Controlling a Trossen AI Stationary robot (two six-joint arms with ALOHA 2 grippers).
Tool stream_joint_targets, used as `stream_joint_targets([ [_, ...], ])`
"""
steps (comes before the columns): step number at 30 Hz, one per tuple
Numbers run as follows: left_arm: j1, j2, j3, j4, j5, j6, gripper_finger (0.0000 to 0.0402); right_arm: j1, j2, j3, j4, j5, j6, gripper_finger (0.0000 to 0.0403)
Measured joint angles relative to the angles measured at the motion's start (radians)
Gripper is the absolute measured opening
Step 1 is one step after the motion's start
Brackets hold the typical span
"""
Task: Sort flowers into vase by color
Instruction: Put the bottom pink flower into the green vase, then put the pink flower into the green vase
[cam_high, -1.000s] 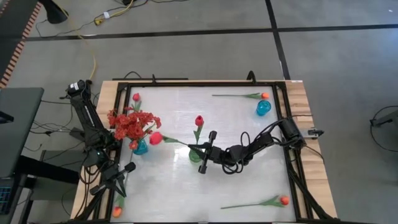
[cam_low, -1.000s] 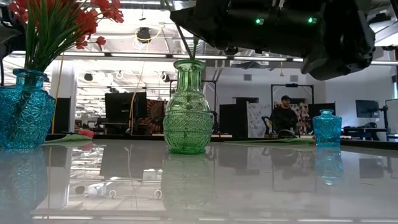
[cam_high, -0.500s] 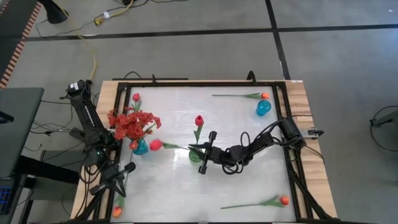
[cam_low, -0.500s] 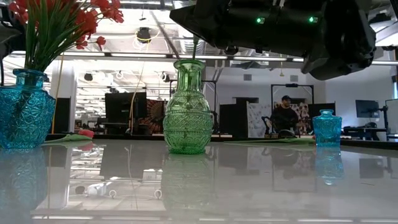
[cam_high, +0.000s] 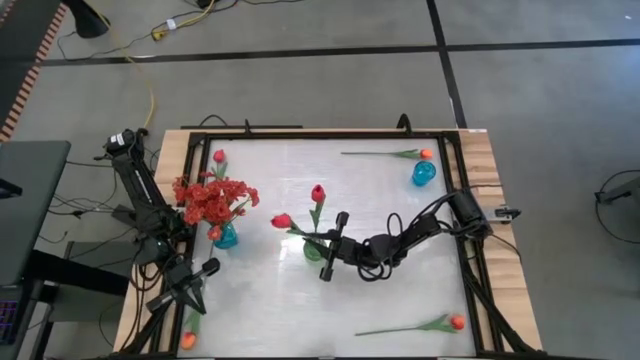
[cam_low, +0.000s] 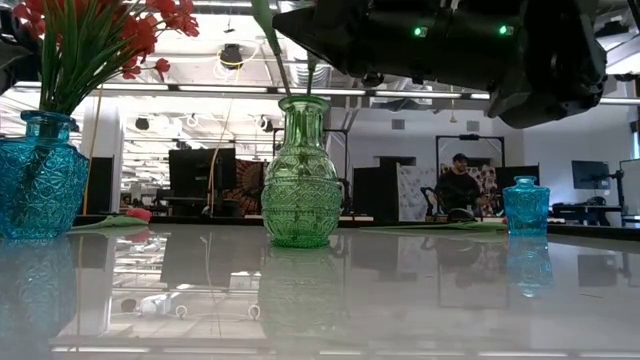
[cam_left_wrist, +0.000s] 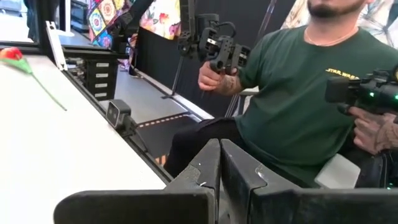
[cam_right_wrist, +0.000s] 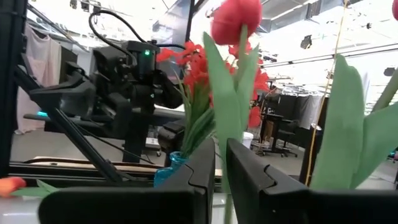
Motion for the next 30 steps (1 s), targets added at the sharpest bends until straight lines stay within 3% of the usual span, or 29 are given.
stream_joint_targets([
  [5, 0.0, 0.0, 0.0, 0.0, 0.004, 0.002, 0.0, 0.024, -0.034, 0.0, -0.012, 0.003, -0.001, 0.0068],
  [11, 0.0, 0.0, 0.0, -0.019, 0.006, 0.013, 0.0, 0.064, -0.137, 0.0, -0.165, 0.005, 0.003, 0.0068],
  [19, 0.0, 0.0, 0.0, -0.041, 0.023, 0.031, 0.0, 0.171, -0.389, 0.001, -0.777, 0.035, 0.213, 0.0068],
  [30, 0.007, -0.001, 0.0, -0.024, -0.065, 0.037, 0.0, 0.284, -0.838, 0.001, -1.407, 0.312, 0.57, 0.0068],
])
